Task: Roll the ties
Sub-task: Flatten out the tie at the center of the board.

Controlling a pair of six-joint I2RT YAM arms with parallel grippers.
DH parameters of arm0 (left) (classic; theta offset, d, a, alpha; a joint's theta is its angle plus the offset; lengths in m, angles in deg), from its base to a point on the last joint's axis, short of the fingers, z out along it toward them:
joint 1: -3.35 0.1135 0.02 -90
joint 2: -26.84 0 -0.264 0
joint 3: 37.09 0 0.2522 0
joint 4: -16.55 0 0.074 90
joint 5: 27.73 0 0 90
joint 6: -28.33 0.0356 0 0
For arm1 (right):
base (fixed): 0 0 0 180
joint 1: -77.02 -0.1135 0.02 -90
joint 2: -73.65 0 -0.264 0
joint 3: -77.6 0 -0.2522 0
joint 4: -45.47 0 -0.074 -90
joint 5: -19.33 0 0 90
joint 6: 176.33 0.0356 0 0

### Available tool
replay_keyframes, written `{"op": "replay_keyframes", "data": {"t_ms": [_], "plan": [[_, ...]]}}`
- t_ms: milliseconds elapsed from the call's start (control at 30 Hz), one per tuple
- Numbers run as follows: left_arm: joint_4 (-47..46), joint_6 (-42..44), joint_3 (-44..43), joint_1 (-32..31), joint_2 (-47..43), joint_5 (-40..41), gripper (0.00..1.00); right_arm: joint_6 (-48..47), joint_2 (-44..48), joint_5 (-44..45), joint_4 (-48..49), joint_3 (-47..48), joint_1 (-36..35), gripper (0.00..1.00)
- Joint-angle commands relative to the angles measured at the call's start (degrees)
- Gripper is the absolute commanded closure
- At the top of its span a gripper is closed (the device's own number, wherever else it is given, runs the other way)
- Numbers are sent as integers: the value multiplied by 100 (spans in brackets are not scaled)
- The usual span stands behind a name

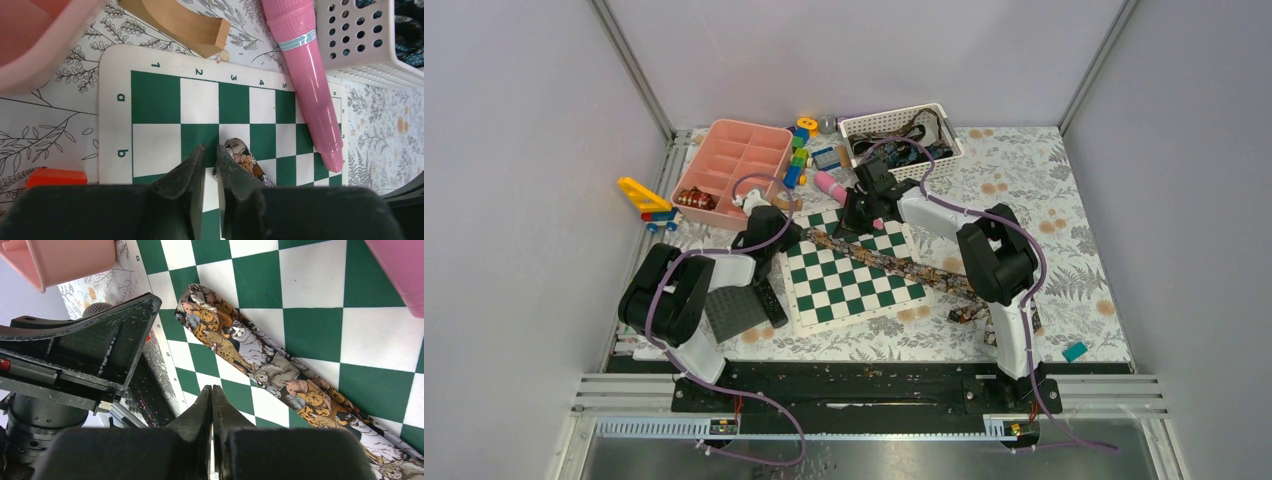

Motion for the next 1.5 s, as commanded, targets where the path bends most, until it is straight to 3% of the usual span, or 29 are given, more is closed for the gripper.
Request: {"op": "replay_keyframes", "data": {"t_ms": [0,100,1467], "plan": [[9,-37,-181,40,51,-7,90,101,19,125,161,104,-45,100],[-25,8,-160,40,64,-34,100,77,16,132,160,100,-53,100],[369,556,-356,43,102,87,100,-37,132,249,-58,111,-60,100]]}}
